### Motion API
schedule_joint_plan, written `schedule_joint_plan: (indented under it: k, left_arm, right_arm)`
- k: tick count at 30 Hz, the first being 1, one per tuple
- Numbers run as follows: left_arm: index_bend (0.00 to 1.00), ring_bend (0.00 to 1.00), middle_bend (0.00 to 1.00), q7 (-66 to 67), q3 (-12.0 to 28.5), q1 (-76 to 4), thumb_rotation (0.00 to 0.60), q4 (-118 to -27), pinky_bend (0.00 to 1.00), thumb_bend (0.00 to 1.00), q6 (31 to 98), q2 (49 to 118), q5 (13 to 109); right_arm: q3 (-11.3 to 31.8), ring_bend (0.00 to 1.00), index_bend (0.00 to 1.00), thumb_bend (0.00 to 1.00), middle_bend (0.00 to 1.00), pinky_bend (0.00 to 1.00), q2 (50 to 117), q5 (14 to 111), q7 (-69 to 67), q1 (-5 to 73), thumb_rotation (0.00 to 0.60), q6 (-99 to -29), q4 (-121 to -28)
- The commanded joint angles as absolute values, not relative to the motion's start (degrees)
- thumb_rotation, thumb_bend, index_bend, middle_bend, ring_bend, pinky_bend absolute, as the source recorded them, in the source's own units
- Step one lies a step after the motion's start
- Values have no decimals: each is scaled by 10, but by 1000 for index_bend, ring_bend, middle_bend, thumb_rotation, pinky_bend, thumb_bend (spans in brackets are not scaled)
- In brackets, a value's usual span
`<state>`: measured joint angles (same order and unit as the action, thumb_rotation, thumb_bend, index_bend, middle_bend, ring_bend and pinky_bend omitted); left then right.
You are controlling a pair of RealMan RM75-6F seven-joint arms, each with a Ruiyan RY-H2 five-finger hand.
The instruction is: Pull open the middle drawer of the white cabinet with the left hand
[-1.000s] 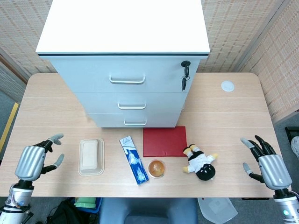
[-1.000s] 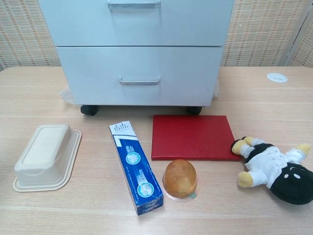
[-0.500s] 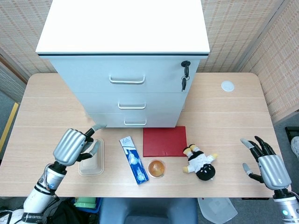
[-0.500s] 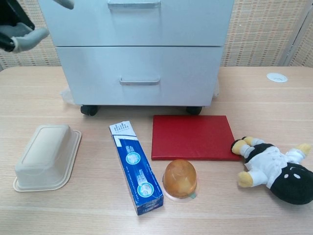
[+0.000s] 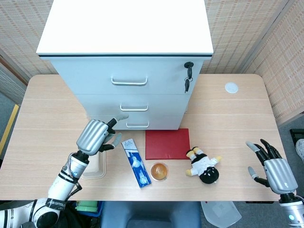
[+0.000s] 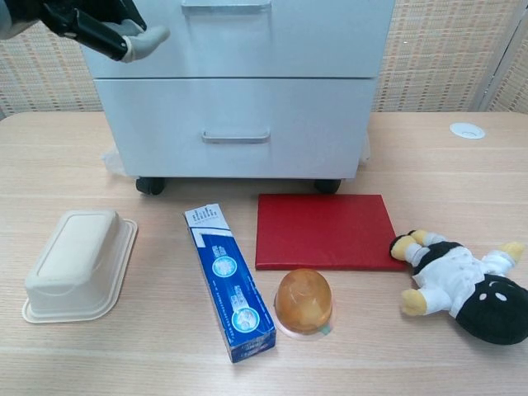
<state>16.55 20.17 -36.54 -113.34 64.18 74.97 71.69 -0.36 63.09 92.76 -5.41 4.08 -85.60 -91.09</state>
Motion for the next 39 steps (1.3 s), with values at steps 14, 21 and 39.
schedule_joint_plan:
  k: [14, 21, 39]
  left_arm:
    - [210, 1000, 968, 189, 231, -430, 600, -1080, 1000, 497, 635, 785, 607]
    - [248, 1000, 968, 181, 227, -439, 600, -1078, 1000, 497, 636, 781, 600]
    - [271, 1000, 968, 201, 191, -442, 600, -1125, 1000, 497, 649, 752, 623]
  right_arm:
    - [-7, 103, 138, 329, 194, 138, 629, 923, -66, 31, 600, -865, -901]
    - [-6, 103, 138, 329, 194, 138, 630, 922, -67, 30, 600, -864, -900]
    - [-7, 102, 138, 330, 194, 138, 630, 921, -70, 22, 600, -872, -895]
